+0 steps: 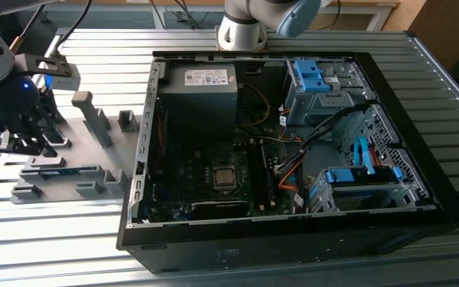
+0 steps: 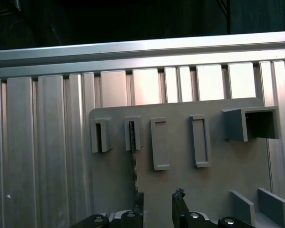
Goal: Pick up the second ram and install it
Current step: 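Pick up the second ram and move it above second insertion slot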
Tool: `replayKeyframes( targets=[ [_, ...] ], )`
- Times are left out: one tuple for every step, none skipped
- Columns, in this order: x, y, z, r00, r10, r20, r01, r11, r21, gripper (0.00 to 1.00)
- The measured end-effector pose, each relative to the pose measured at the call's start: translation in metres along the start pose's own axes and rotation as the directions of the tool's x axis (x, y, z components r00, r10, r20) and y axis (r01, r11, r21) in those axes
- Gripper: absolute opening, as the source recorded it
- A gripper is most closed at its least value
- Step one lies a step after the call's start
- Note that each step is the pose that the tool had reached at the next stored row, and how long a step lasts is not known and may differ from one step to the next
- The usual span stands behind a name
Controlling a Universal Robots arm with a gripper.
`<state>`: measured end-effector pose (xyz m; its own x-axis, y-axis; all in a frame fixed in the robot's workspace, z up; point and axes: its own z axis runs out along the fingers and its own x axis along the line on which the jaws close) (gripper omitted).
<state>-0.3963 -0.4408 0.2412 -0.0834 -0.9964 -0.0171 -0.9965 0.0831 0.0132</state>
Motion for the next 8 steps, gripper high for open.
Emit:
replayKeyframes(
  targets=[
    [0.0008, 0.0, 0.0003, 1.0, 0.0, 0.0, 0.0, 1.0, -0.0001, 0.37],
    [0.0017, -0.0001, 0.0006, 1.0, 0.0, 0.0, 0.0, 1.0, -0.0001, 0.37],
    [0.0025, -0.0002, 0.001, 1.0, 0.0, 0.0, 0.0, 1.0, -0.0001, 0.37],
    [0.0035, -0.0002, 0.0013, 1.0, 0.0, 0.0, 0.0, 1.0, 0.0, 0.37],
    [0.0048, -0.0004, 0.0017, 1.0, 0.0, 0.0, 0.0, 1.0, -0.0001, 0.37],
    [0.0059, -0.0005, 0.002, 1.0, 0.0, 0.0, 0.0, 1.0, -0.0001, 0.37],
    [0.0068, -0.0005, 0.0024, 1.0, 0.0, 0.0, 0.0, 1.0, 0.0, 0.37],
    [0.0075, -0.0006, 0.0027, 1.0, 0.0, 0.0, 0.0, 1.0, -0.0001, 0.37]
  ],
)
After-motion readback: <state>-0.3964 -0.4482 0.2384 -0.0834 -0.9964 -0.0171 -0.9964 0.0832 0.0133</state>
